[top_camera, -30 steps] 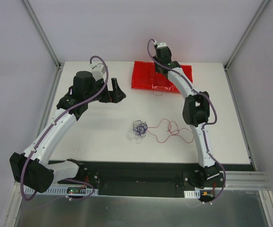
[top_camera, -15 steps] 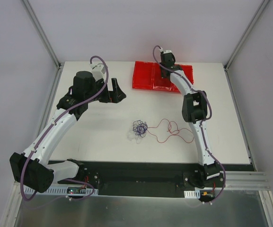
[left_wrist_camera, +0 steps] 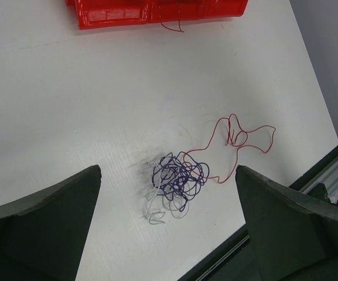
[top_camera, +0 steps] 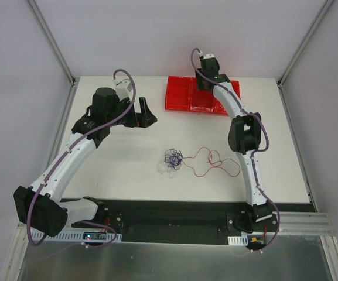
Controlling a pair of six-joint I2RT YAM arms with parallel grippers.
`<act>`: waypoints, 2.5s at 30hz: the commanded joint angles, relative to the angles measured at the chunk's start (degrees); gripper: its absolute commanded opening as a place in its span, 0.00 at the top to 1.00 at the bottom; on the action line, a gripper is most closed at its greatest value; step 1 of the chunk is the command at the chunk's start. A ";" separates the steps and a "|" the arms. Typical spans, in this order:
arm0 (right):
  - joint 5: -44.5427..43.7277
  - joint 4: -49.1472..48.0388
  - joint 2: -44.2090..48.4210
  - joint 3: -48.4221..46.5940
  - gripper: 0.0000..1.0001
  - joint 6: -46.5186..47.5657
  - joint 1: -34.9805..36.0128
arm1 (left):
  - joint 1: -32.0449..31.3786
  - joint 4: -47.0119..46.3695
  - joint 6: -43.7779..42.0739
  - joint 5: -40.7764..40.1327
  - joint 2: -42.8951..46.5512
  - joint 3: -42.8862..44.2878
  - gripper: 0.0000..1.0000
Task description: Untangle the cables
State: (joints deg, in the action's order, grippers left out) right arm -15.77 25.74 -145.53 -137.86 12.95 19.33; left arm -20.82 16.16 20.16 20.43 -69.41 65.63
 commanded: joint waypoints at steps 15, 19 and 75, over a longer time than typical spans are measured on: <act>12.61 -1.82 31.27 33.35 0.16 1.83 0.36 | 1.04 -1.84 1.19 3.04 1.03 0.56 0.03; 12.94 -2.27 31.28 34.33 0.23 -6.96 -3.50 | 1.04 -1.84 1.19 3.04 0.94 0.47 0.03; 26.32 -14.83 19.57 28.68 0.99 -14.10 -16.35 | -12.49 -22.22 18.17 -9.09 -72.89 57.07 0.97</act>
State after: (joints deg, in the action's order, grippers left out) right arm 10.85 15.31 -130.93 -111.53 -3.18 1.32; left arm -33.01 -0.95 39.68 11.68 -142.37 120.53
